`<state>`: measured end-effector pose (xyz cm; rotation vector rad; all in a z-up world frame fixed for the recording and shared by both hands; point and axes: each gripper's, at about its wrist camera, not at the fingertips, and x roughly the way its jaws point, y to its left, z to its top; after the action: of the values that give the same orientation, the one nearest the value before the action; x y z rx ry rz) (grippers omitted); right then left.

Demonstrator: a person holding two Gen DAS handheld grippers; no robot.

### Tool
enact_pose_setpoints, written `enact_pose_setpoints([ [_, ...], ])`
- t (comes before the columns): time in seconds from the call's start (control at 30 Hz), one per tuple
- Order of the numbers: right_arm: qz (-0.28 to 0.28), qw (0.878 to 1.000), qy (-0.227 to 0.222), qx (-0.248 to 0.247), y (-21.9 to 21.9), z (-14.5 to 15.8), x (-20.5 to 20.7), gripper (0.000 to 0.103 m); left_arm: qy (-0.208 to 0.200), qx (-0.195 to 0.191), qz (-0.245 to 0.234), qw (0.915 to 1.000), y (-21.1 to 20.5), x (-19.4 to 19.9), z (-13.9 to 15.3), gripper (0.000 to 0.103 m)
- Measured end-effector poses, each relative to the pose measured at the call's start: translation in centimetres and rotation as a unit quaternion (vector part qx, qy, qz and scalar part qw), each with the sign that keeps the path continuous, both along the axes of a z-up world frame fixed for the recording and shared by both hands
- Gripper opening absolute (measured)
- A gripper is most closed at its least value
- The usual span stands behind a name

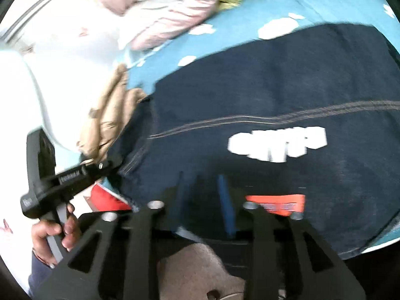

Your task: Fold large clothes

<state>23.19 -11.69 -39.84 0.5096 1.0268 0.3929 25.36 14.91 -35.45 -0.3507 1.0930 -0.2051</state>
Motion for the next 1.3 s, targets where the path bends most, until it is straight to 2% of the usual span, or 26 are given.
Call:
enact_pose_setpoints([
  [0.07,0.025,1.000,-0.019,0.002,1.6,0.7,-0.3,0.051,-0.012,-0.004,-0.011,0.9999,-0.6,0.0,1.2,0.007],
  [0.2,0.067,0.997,-0.040,0.002,4.8,1.1,-0.6,0.057,-0.019,-0.010,-0.024,0.9995,-1.6,0.1,2.6,0.007],
  [0.4,0.098,0.992,-0.073,0.008,7.6,2.0,-1.1,0.069,-0.017,-0.031,-0.035,0.9988,-2.2,0.3,3.7,0.007],
  [0.53,0.089,0.992,-0.084,-0.015,8.9,1.9,-0.4,0.076,-0.022,-0.036,-0.045,0.9981,-2.8,0.3,4.3,0.007],
  [0.7,0.070,0.994,-0.086,-0.023,10.2,1.2,1.0,0.076,-0.025,-0.038,-0.055,0.9974,-3.8,0.4,4.9,0.007],
  [0.77,0.058,0.995,-0.081,-0.002,10.1,0.7,1.5,0.076,-0.026,-0.036,-0.057,0.9973,-4.1,0.4,5.1,0.006],
  [0.83,0.040,0.997,-0.069,-0.005,9.7,0.3,2.2,0.076,-0.026,-0.040,-0.058,0.9972,-4.0,0.5,5.2,0.006],
  [0.9,0.036,0.997,-0.069,-0.006,9.4,0.2,2.5,0.063,-0.025,-0.041,-0.062,0.9969,-4.2,0.5,5.3,0.006],
  [0.97,0.025,0.998,-0.050,-0.010,8.7,0.0,3.0,0.027,-0.024,-0.039,-0.066,0.9967,-4.5,0.5,5.4,0.006],
  [1.07,0.007,0.999,-0.044,0.021,6.4,0.3,2.8,0.017,-0.026,-0.056,-0.079,0.9950,-5.5,0.2,6.1,0.008],
  [1.13,-0.008,0.998,-0.046,0.050,4.5,1.2,2.6,0.016,-0.041,-0.073,-0.091,0.9923,-6.3,-0.2,7.4,0.014],
  [1.2,-0.028,0.995,-0.048,0.087,2.1,2.3,2.1,0.015,-0.062,-0.104,-0.112,0.9863,-7.1,-0.7,9.2,0.037],
  [1.23,-0.040,0.993,-0.049,0.102,0.9,2.8,2.0,0.015,-0.079,-0.119,-0.120,0.9824,-7.4,-1.1,10.3,0.044],
  [1.27,-0.047,0.991,-0.050,0.113,-0.1,3.2,1.9,0.015,-0.099,-0.123,-0.119,0.9802,-7.7,-1.4,11.4,0.056],
  [1.3,-0.056,0.988,-0.054,0.130,-1.6,3.9,1.5,0.015,-0.116,-0.121,-0.114,0.9792,-7.9,-1.7,12.2,0.060],
])
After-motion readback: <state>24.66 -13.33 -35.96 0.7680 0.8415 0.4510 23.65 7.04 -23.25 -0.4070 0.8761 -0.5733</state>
